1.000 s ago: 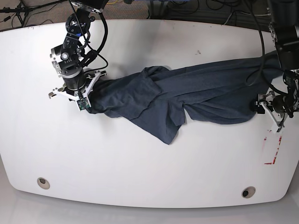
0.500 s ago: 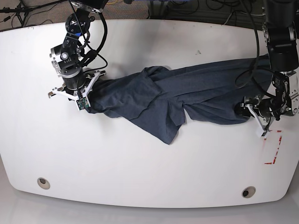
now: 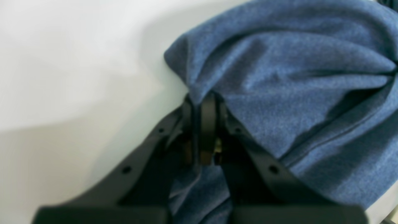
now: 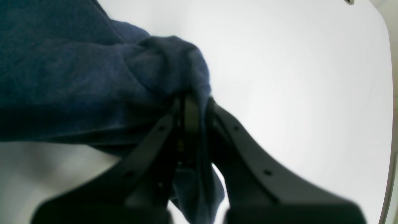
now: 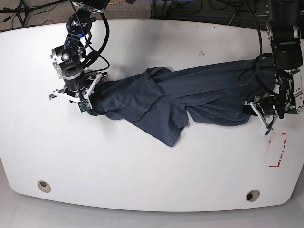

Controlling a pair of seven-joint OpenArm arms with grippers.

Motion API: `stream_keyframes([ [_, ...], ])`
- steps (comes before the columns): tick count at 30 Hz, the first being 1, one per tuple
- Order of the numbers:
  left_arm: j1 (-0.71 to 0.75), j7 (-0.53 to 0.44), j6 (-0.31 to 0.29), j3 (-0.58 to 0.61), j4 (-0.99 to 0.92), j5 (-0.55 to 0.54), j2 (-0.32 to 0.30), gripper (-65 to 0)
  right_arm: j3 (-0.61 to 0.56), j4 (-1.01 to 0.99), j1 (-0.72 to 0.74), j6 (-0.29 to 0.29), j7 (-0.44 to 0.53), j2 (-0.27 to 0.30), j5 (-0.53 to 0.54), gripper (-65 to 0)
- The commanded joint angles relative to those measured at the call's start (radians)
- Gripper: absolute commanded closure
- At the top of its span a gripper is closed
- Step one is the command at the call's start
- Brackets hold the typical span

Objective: Fold the T-shirt properly
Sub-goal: 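Release the shirt with the left gripper and regrasp its edge lower down, then lift the shirt with both grippers and swing it toward the table edge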

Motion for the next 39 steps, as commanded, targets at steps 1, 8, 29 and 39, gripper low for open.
stream_keyframes([
  [1,-0.008,0.031,0.002,-0.013,0.003,0.023,-0.012,0.0,0.0,0.02,0.021,-0.009,0.025,0.002,0.011,0.0],
  [8,-0.008,0.074,0.004,-0.125,0.09,0.023,-0.01,0.0,0.0,0.022,0.024,-0.009,0.023,0.002,0.011,0.0],
  [29,-0.183,0.361,0.008,-0.418,0.443,0.026,0.043,0.0,-0.003,0.005,0.257,-0.009,0.017,0.033,0.002,0.0],
  [39,-0.358,0.392,0.097,-0.57,0.474,0.024,0.034,0.0,-0.074,-0.056,0.478,-0.011,-0.017,0.114,0.0,0.0],
])
